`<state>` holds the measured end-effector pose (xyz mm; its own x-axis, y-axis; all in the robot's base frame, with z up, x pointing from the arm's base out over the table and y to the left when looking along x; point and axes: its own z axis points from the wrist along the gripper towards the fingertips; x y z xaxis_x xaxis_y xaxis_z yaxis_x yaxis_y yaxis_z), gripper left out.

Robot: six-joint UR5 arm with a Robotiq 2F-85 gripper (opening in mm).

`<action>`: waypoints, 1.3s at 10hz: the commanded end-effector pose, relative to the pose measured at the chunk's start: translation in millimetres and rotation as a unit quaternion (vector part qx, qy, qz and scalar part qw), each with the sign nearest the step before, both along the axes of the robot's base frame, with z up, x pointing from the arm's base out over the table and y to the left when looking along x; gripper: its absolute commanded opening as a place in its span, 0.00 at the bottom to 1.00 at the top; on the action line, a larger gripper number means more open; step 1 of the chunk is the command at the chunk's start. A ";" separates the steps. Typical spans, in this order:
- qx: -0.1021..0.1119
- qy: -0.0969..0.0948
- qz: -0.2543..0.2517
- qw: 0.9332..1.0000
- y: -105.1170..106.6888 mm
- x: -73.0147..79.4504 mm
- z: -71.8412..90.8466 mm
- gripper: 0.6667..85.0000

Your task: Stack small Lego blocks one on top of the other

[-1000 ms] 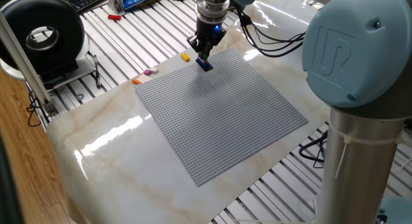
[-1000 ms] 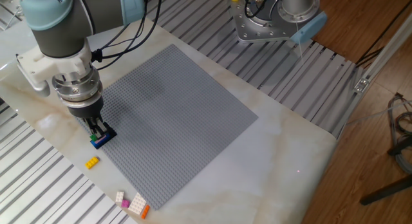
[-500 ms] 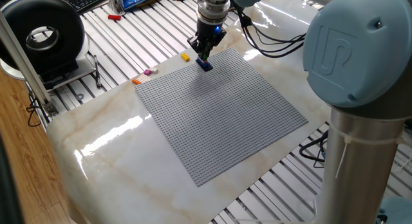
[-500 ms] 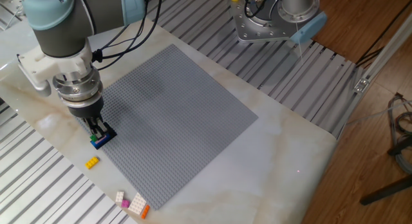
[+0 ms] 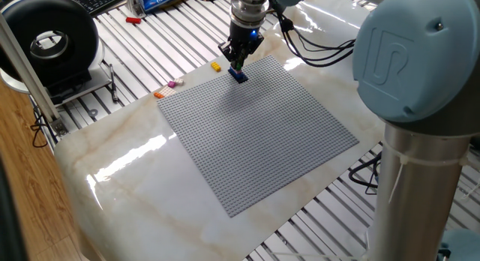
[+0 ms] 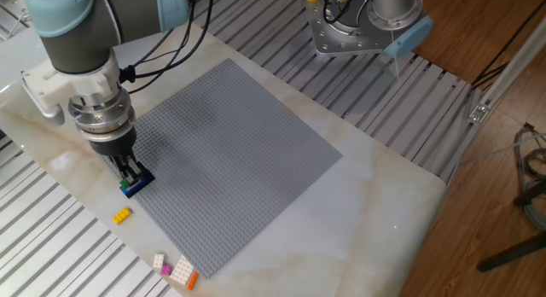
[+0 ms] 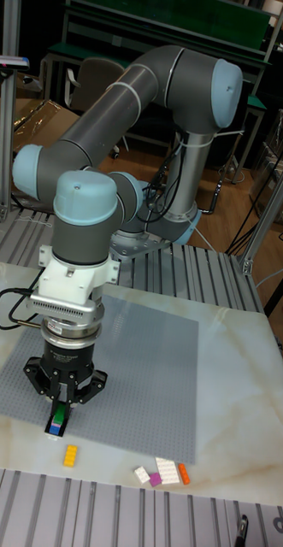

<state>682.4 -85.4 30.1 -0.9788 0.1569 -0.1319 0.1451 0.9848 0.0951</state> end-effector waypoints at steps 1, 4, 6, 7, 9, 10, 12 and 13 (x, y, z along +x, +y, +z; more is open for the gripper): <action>0.009 -0.005 0.001 1.000 -3.4 5.3 -3.8 0.00; 0.009 -0.006 -0.001 1.000 -0.5 7.4 -2.9 0.00; 0.011 -0.001 0.001 1.000 -3.7 1.6 4.2 0.00; 0.008 -0.001 0.001 1.000 -4.8 1.3 4.1 0.00; 0.006 -0.009 -0.006 1.000 0.0 10.0 -4.8 0.00; 0.005 -0.012 -0.007 1.000 2.4 11.2 -7.0 0.00; 0.022 -0.006 0.004 1.000 8.2 5.4 1.7 0.01; 0.023 0.019 0.034 0.999 2.1 -10.8 11.7 0.10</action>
